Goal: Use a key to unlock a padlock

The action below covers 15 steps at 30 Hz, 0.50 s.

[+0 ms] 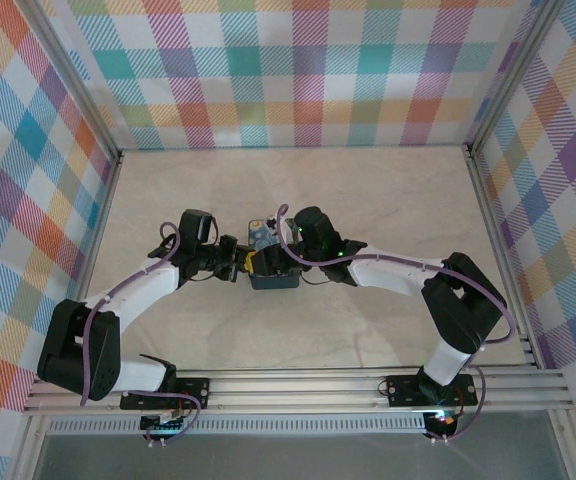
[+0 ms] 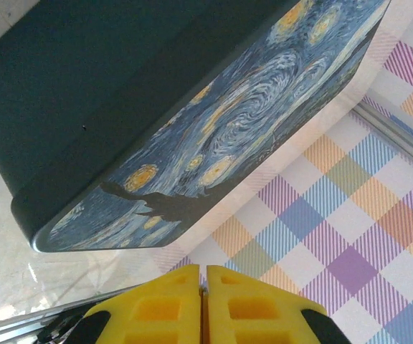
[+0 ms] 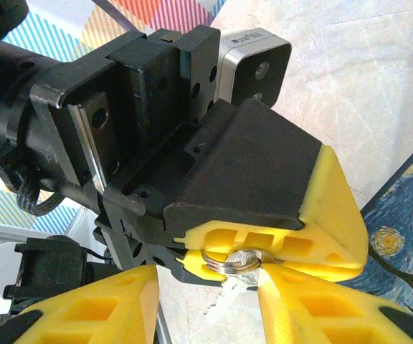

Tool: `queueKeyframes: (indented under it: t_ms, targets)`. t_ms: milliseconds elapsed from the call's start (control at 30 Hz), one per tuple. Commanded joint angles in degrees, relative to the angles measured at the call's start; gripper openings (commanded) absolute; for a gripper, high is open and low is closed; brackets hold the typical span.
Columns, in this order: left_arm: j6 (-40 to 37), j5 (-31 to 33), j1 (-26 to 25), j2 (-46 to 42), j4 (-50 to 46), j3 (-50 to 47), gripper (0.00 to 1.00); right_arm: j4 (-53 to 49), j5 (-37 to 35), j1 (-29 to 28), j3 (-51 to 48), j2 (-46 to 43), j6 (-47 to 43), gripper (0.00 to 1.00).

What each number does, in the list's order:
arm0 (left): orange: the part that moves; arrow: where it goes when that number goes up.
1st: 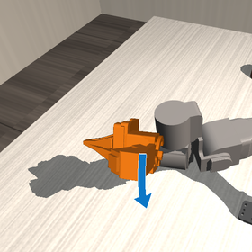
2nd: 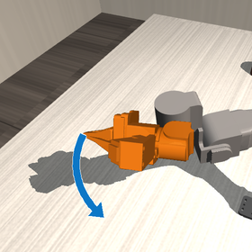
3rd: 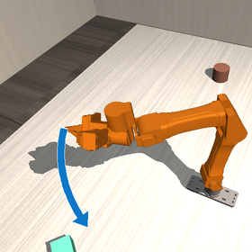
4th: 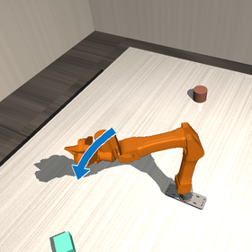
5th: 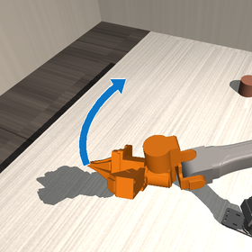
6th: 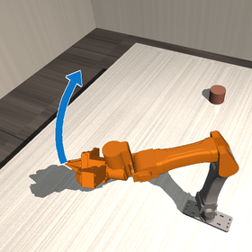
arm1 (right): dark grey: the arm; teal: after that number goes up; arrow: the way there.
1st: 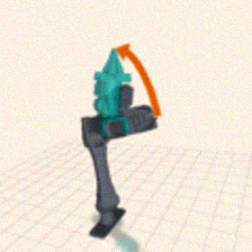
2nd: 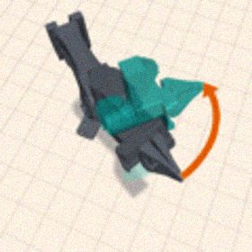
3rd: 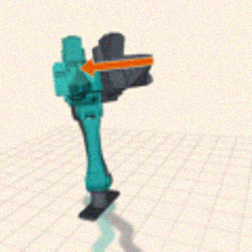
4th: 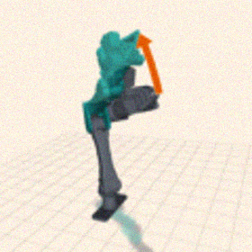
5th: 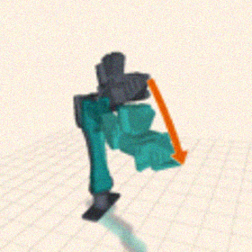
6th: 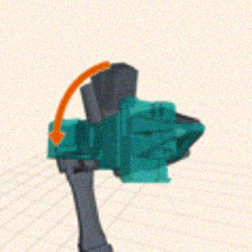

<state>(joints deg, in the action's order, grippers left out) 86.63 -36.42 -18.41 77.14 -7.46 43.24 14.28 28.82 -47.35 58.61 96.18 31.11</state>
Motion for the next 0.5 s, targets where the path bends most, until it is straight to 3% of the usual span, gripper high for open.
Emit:
queueKeyframes:
  t_ms: [0, 300, 467]
  targets:
    - [-0.07, -1.21, 0.48, -1.22, 0.9, 0.57, 0.0, 0.27, 1.72, -1.1, 2.38, 1.37, 0.34, 0.38]
    - [-3.56, 0.23, 0.48, -2.28, -3.61, 2.68, 0.0, -4.9, -1.56, -1.43, 5.64, 3.33, 2.6, 0.27]
    - [-6.71, 2.12, 0.31, -3.65, -8.0, 4.19, 0.0, -8.29, -5.98, -1.45, 7.18, 4.06, 4.41, 0.33]
